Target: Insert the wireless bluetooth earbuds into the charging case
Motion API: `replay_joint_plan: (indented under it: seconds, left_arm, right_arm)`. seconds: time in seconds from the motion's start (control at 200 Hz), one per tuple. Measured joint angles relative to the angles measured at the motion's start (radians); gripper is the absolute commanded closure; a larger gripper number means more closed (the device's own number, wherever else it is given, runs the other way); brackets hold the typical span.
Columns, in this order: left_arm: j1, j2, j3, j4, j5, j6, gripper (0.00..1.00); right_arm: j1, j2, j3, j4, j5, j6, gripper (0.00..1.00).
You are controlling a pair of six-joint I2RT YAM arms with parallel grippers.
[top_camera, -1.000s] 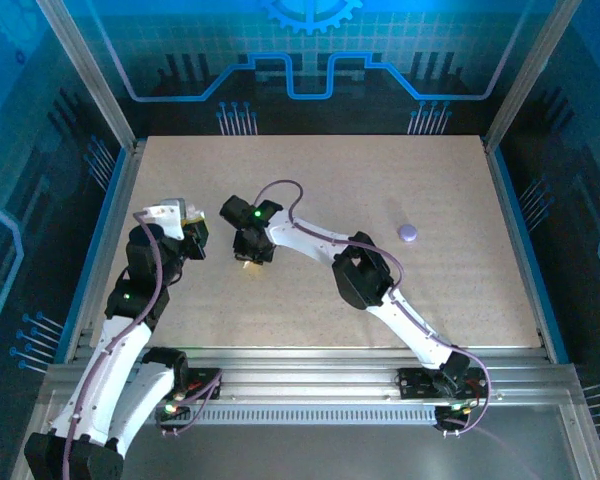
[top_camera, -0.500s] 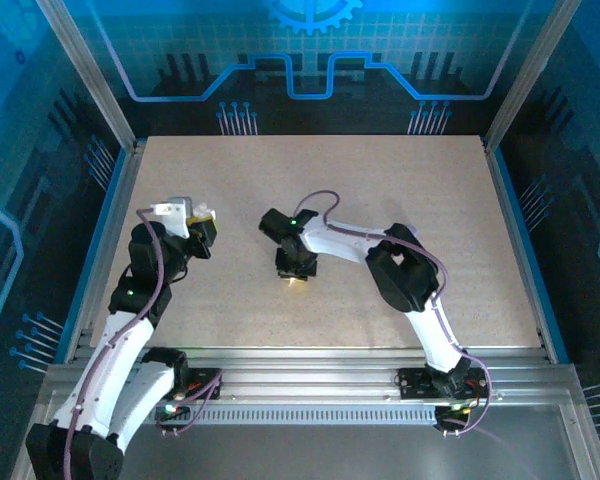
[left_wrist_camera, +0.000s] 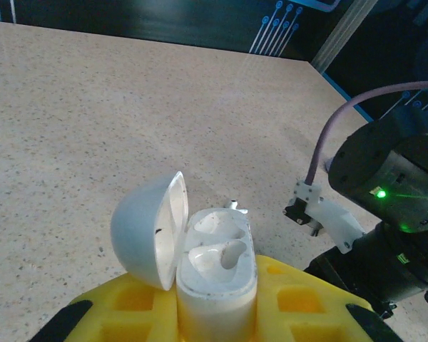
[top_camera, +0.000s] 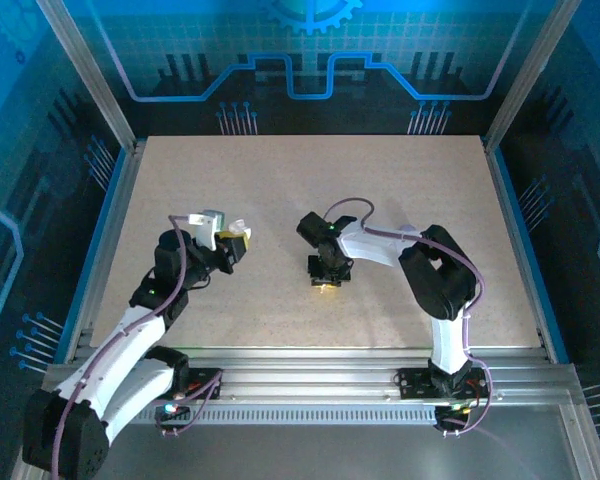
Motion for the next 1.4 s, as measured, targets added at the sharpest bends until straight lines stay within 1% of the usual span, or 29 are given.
replay_joint_plan:
  seconds: [0.285,0.37,0.45,0.56,0.785,0.895,1.021,1.106,1.401]
  left_arm:
    - [-0.003,-0.007,0.000,0.001,-0.002,0.027,0.83]
    - [-0.003,-0.010,0.000,0.001,-0.004,0.030,0.83]
    - [-0.003,-0.011,0.000,0.000,-0.005,0.032,0.83]
    - [-0.003,-0.011,0.000,0.000,-0.005,0.033,0.83]
    - [-0.004,-0.016,0.000,-0.006,-0.020,0.042,0.83]
    - [-0.004,-0.016,0.000,-0.007,-0.023,0.051,0.83]
    - [-0.004,-0.017,0.000,-0.007,-0.024,0.052,0.83]
    - [-0.004,-0.019,0.000,-0.008,-0.028,0.052,0.83]
    - [-0.004,-0.021,0.000,-0.008,-0.031,0.052,0.83]
  right_arm:
    - [-0.001,0.016,0.026,-0.013,-0.003,-0.052,0.73]
    - [-0.001,0.032,0.049,-0.039,-0.003,-0.063,0.71]
    - [0.000,0.045,0.071,-0.061,-0.001,-0.074,0.67]
    - [0.008,0.062,0.098,-0.090,0.025,-0.093,0.67]
    - [0.027,0.085,0.130,-0.131,0.077,-0.126,0.73]
    - [0.032,0.100,0.152,-0.151,0.079,-0.140,0.73]
    - [0.039,0.111,0.167,-0.167,0.089,-0.144,0.69]
    - [0.042,0.111,0.167,-0.169,0.094,-0.147,0.69]
    - [0.047,0.111,0.167,-0.167,0.097,-0.152,0.74]
